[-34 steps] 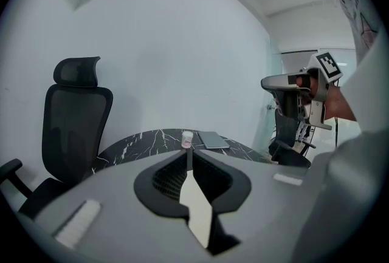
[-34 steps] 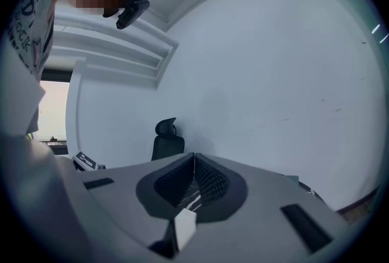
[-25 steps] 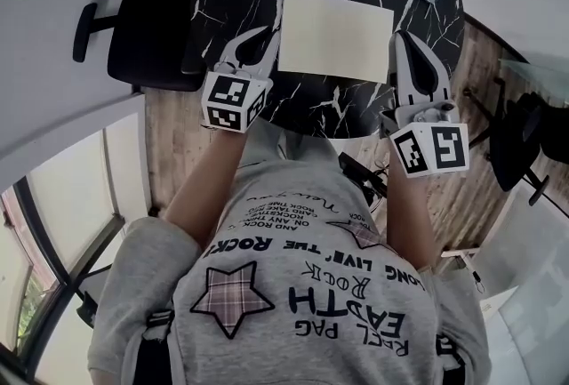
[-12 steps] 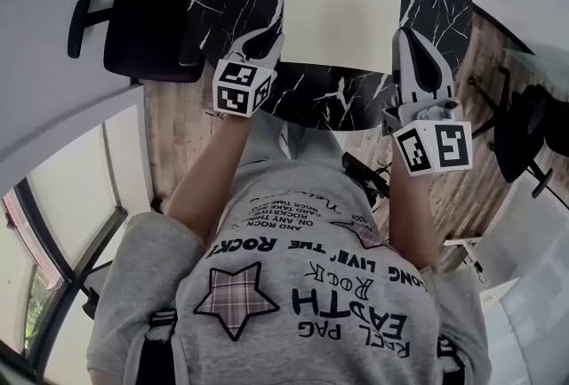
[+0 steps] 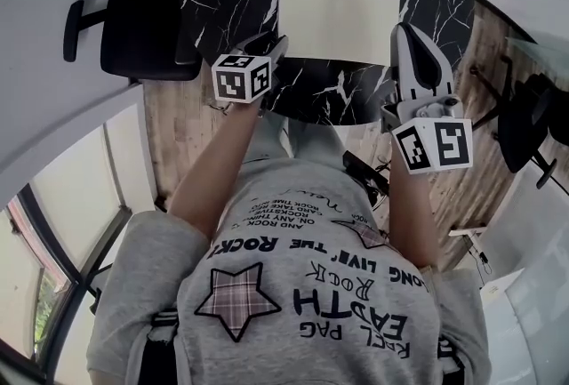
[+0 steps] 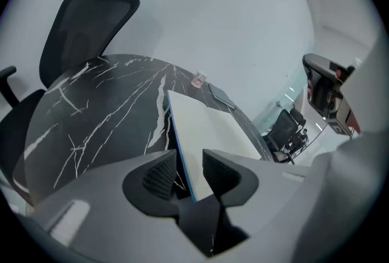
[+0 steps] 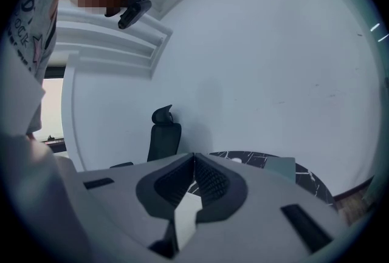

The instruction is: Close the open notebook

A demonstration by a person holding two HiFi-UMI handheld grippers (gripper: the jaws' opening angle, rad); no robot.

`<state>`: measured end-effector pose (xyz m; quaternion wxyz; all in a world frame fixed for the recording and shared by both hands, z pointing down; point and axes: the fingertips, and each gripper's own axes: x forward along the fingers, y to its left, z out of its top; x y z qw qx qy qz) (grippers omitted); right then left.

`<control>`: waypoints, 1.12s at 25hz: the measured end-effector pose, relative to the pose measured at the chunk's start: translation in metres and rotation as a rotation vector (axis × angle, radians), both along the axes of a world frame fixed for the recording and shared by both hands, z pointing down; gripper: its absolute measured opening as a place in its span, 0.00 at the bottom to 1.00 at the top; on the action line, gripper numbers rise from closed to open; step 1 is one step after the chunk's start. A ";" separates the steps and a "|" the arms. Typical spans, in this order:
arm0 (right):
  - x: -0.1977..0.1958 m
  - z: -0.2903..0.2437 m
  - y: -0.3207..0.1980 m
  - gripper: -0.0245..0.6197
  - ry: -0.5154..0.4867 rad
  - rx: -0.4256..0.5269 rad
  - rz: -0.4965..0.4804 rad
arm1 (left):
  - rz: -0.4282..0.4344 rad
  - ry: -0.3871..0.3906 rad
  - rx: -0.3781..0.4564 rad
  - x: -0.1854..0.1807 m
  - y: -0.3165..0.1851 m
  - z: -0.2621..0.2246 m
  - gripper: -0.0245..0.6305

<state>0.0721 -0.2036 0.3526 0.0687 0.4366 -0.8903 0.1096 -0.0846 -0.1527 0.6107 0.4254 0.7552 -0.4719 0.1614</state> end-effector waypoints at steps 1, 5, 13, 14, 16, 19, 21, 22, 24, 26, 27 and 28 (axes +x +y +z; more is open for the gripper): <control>0.001 0.000 0.000 0.06 0.000 -0.001 0.002 | -0.017 0.017 -0.017 0.000 0.001 0.002 0.22; 0.005 0.001 0.000 0.06 0.000 -0.003 0.010 | -0.023 0.028 -0.060 -0.001 0.006 0.012 0.26; 0.005 0.003 0.003 0.06 -0.001 -0.007 0.016 | -0.025 0.071 -0.093 0.005 0.007 0.021 0.27; 0.005 0.003 0.003 0.06 0.000 -0.007 0.016 | -0.028 0.078 -0.096 0.005 0.007 0.020 0.27; 0.006 0.003 0.003 0.06 0.000 -0.006 0.017 | -0.029 0.092 -0.100 0.007 0.007 0.020 0.27; 0.005 0.002 0.004 0.06 -0.001 -0.004 0.018 | -0.026 0.106 -0.098 0.009 0.006 0.015 0.27; 0.005 0.001 0.004 0.06 -0.002 -0.002 0.016 | -0.027 0.111 -0.093 0.009 0.005 0.012 0.26; 0.005 0.000 0.005 0.06 -0.001 0.000 0.015 | -0.028 0.111 -0.092 0.009 0.004 0.011 0.25; 0.006 0.000 0.005 0.06 0.000 0.002 0.015 | -0.032 0.113 -0.091 0.007 0.003 0.009 0.22; 0.006 0.000 0.005 0.06 0.001 0.004 0.015 | -0.038 0.122 -0.090 0.006 0.003 0.007 0.18; 0.007 -0.001 0.005 0.06 0.001 0.004 0.015 | -0.039 0.128 -0.089 0.006 0.002 0.006 0.17; 0.007 -0.001 0.005 0.06 0.002 0.005 0.015 | -0.039 0.133 -0.088 0.006 0.002 0.005 0.16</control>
